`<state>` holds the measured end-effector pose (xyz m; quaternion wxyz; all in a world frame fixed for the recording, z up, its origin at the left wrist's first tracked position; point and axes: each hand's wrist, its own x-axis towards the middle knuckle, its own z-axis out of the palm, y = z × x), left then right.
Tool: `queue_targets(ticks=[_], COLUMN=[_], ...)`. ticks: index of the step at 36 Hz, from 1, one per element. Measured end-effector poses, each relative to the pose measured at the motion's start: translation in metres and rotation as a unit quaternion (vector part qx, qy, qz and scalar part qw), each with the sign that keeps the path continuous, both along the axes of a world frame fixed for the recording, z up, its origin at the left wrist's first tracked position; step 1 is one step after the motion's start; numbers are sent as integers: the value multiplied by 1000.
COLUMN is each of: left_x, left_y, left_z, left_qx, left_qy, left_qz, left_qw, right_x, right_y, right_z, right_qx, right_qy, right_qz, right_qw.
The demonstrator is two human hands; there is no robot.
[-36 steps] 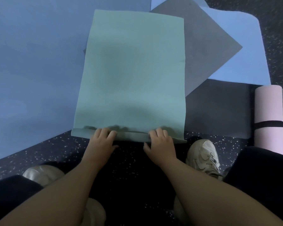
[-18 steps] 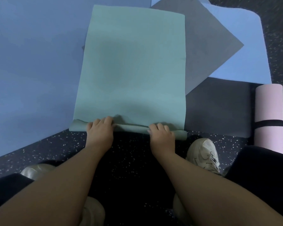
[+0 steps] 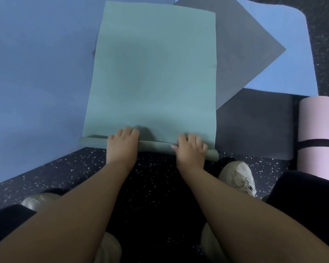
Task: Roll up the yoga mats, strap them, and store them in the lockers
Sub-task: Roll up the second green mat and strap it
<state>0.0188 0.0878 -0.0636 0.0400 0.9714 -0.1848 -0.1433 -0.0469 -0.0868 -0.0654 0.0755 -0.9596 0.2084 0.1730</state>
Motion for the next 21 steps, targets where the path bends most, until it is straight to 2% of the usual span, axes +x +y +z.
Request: queue_targets(ticks=[5,8,11,17,21], left_x=[-10,-15,-17,-12,-8], left_y=[8,13,13,8,7], left_z=[-4,-7,-8,-8,-11], left_qx=[-77,-68,-58,-97,-114], left_qy=[-39,-5,13,-41,-43], left_qz=[-8,-45,-49,-27,-3], left_qw=[996,997,997,994,993], right_x=[2,2,0,-8,-14], right_y=[1,2,3,11,11], right_z=[1,4,3,-2,-5], right_qx=[13,49,45,11,26], right_qy=[-10,-27,-35,-177,-187], right_qz=[6,-4,0,-17,-6], right_qw=[1000,998,998,984,982])
